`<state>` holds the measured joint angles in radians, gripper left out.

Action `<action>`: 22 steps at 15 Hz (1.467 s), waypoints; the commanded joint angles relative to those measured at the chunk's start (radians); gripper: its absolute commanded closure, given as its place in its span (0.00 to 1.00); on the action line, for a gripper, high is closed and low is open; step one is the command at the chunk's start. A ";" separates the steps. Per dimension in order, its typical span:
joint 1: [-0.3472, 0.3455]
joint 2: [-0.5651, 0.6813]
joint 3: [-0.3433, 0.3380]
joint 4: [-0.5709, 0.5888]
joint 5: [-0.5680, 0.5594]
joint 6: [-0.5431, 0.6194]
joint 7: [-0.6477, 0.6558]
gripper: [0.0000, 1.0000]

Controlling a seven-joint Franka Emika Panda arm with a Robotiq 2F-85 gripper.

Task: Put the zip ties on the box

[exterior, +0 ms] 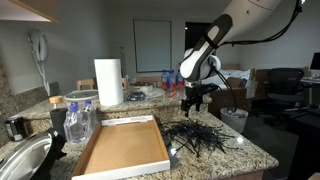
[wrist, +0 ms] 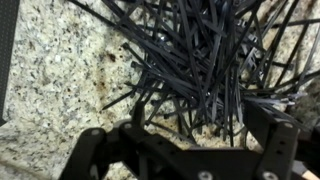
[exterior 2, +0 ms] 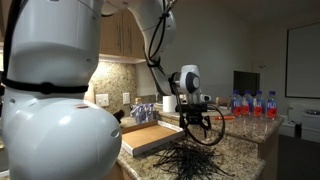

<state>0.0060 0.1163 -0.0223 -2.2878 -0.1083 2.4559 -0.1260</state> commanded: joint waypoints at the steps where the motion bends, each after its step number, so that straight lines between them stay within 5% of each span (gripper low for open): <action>1: 0.008 0.053 0.006 -0.012 -0.089 0.009 0.011 0.00; 7: 0.018 0.115 0.009 -0.017 -0.154 0.029 0.008 0.00; 17: 0.012 0.154 0.024 -0.030 -0.108 0.181 -0.002 0.00; 18: 0.012 0.161 0.026 -0.027 -0.105 0.182 -0.002 0.25; 22: 0.016 0.174 0.024 -0.029 -0.115 0.175 0.007 0.46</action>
<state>0.0210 0.2809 0.0027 -2.2947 -0.2295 2.6029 -0.1260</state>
